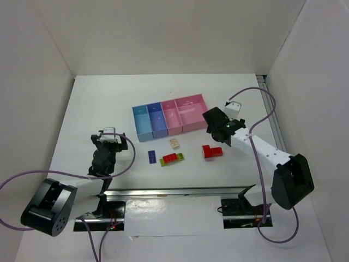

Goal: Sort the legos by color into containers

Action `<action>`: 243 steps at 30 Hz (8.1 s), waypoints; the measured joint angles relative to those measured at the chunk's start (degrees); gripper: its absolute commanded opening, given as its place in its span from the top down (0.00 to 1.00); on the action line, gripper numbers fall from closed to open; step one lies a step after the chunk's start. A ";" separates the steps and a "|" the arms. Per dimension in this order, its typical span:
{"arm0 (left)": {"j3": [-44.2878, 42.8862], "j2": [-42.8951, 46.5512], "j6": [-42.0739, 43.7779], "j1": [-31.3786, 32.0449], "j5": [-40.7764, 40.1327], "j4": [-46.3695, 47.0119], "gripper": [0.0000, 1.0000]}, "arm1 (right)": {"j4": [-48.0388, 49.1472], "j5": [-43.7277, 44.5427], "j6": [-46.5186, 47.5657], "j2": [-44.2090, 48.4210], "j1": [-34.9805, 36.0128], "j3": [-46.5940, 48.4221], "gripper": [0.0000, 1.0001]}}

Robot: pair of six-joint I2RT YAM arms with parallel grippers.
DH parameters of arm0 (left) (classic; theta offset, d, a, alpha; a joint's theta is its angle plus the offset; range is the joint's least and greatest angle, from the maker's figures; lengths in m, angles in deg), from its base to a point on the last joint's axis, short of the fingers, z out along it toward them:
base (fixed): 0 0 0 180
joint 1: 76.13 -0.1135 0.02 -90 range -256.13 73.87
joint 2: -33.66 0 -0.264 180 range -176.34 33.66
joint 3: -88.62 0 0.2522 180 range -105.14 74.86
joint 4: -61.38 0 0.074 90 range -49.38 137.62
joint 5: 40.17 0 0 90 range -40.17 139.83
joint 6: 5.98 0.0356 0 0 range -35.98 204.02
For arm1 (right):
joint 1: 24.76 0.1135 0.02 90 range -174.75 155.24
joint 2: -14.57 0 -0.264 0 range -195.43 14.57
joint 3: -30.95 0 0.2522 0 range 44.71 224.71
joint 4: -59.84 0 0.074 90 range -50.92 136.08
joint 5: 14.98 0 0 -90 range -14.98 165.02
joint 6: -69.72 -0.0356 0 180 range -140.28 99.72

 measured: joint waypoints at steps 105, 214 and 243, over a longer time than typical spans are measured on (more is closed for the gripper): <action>-51.60 6.43 -15.80 17.62 41.46 -77.09 0.06 | 8.90 -64.00 9.29 7.08 -7.30 5.70 0.76; -49.42 4.37 -13.84 24.46 27.39 -64.08 1.00 | 18.99 -49.57 12.66 -30.38 -12.85 26.12 0.14; -62.16 -24.85 -45.57 0.31 91.34 -42.21 1.00 | 34.23 -96.08 20.02 -0.33 -10.78 4.13 0.05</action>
